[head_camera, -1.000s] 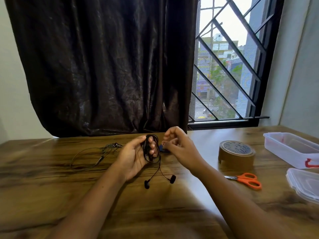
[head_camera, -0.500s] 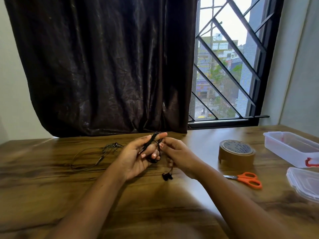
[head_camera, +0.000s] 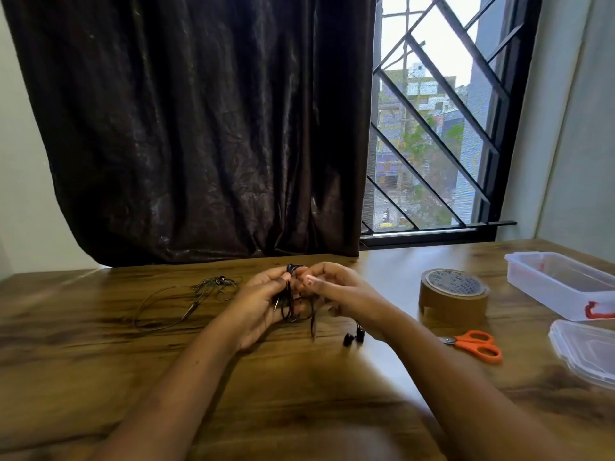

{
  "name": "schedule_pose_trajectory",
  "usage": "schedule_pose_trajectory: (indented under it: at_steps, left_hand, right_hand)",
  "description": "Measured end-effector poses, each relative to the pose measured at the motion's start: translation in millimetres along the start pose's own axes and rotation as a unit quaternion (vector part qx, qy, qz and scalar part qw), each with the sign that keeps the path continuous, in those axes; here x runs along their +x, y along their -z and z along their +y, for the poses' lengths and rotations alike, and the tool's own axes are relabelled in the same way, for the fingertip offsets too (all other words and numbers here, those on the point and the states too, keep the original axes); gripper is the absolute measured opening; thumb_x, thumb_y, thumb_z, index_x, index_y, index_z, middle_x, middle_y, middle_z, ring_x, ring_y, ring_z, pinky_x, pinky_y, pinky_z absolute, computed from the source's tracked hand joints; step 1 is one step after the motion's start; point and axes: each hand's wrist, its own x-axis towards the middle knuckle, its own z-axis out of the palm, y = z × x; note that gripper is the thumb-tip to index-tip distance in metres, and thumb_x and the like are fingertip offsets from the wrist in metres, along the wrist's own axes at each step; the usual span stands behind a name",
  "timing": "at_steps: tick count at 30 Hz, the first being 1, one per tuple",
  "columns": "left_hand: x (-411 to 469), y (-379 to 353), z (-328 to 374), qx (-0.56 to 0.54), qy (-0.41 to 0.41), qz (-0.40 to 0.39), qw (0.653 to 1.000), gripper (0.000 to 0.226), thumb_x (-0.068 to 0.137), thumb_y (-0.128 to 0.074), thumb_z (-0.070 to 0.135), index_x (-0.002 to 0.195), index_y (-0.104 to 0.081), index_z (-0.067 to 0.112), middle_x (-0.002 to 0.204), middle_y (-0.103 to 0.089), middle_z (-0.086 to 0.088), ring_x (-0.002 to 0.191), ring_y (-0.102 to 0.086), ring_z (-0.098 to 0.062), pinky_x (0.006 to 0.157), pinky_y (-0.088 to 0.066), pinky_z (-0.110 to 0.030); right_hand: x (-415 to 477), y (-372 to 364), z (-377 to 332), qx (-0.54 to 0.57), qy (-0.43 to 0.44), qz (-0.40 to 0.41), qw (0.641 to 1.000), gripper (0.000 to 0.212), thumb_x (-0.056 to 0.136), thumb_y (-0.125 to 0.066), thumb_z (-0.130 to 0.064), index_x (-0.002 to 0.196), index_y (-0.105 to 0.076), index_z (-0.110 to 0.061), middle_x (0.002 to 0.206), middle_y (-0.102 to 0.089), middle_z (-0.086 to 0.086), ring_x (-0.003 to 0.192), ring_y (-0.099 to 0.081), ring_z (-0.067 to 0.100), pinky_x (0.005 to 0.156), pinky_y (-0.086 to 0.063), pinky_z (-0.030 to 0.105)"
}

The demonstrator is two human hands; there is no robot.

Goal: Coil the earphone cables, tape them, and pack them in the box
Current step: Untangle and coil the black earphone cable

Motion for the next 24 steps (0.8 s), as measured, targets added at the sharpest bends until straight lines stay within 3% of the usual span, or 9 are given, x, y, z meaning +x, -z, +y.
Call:
schedule_pose_trajectory:
  at_steps: [2, 6, 10, 13, 17, 20, 22, 24]
  left_hand:
    - [1, -1, 0, 0.011, -0.008, 0.020, 1.000, 0.027, 0.100, -0.038, 0.010, 0.108, -0.064, 0.011, 0.102, -0.070, -0.010, 0.090, -0.067, -0.019, 0.065, -0.059, -0.028]
    - [1, -1, 1, 0.028, -0.010, 0.029, 0.999, 0.028, 0.100, -0.036, 0.009, 0.110, -0.062, 0.009, 0.091, -0.065, -0.009, 0.076, -0.062, -0.016, 0.054, -0.055, -0.023]
    - [3, -1, -3, 0.044, -0.011, 0.016, 0.999, 0.029, 0.100, -0.036, 0.011, 0.115, -0.060, 0.006, 0.088, -0.063, -0.010, 0.074, -0.062, -0.017, 0.051, -0.053, -0.024]
    - [4, -3, -3, 0.046, -0.023, 0.023, 0.998, 0.028, 0.100, -0.037, 0.010, 0.117, -0.058, 0.010, 0.088, -0.062, -0.007, 0.077, -0.060, -0.014, 0.057, -0.055, -0.024]
    - [7, -2, -4, 0.089, -0.054, 0.031, 0.994, 0.028, 0.100, -0.036, 0.012, 0.107, -0.063, 0.015, 0.095, -0.067, -0.007, 0.085, -0.064, -0.016, 0.068, -0.057, -0.028]
    - [11, 1, -7, 0.138, -0.057, 0.052, 0.987, 0.026, 0.100, -0.039, 0.014, 0.116, -0.060, 0.013, 0.107, -0.067, -0.007, 0.093, -0.066, -0.018, 0.074, -0.058, -0.030]
    - [12, 5, -9, 0.263, -0.089, 0.071, 0.958, 0.026, 0.100, -0.041, 0.017, 0.119, -0.058, 0.017, 0.110, -0.066, -0.003, 0.097, -0.064, -0.016, 0.082, -0.055, -0.032]
    - [13, 10, -11, 0.450, -0.165, 0.088, 0.873, 0.028, 0.099, -0.043, 0.020, 0.123, -0.057, 0.019, 0.106, -0.066, 0.003, 0.095, -0.061, -0.010, 0.078, -0.048, -0.021]
  right_hand:
    - [1, -4, -2, 0.005, 0.011, -0.012, 1.000, 0.024, 0.086, -0.068, -0.023, 0.106, -0.060, -0.014, 0.082, -0.064, -0.002, 0.066, -0.059, -0.003, 0.054, -0.042, 0.008]
    - [6, -4, 4, -0.094, 0.028, 0.033, 0.995, 0.029, 0.076, -0.079, -0.019, 0.097, -0.059, -0.018, 0.060, -0.055, -0.011, 0.053, -0.047, -0.002, 0.054, -0.039, 0.012]
    - [6, -3, 8, -0.127, 0.037, 0.086, 0.988, 0.037, 0.079, -0.076, -0.020, 0.109, -0.054, -0.023, 0.079, -0.054, -0.007, 0.057, -0.047, -0.004, 0.055, -0.041, 0.009]
    - [6, -3, 11, -0.137, 0.028, 0.051, 0.989, 0.045, 0.079, -0.075, -0.023, 0.116, -0.052, -0.031, 0.097, -0.056, -0.001, 0.071, -0.050, 0.005, 0.067, -0.049, 0.017]
    - [9, -2, 11, -0.086, 0.049, 0.084, 0.992, 0.050, 0.080, -0.075, -0.020, 0.119, -0.047, -0.033, 0.087, -0.053, -0.006, 0.071, -0.050, 0.004, 0.070, -0.048, 0.019]
    - [8, 0, 8, -0.108, 0.021, 0.064, 0.992, 0.032, 0.086, -0.067, -0.026, 0.115, -0.054, -0.027, 0.077, -0.052, -0.008, 0.067, -0.048, 0.002, 0.067, -0.043, 0.018]
    - [8, -2, 12, -0.135, -0.008, 0.034, 0.990, 0.035, 0.086, -0.066, -0.037, 0.117, -0.055, -0.025, 0.079, -0.054, -0.007, 0.072, -0.050, 0.005, 0.070, -0.042, 0.022]
    - [10, -5, 16, -0.190, -0.008, 0.039, 0.981, 0.031, 0.082, -0.069, -0.041, 0.106, -0.059, -0.024, 0.082, -0.054, -0.006, 0.075, -0.050, 0.007, 0.070, -0.043, 0.023]
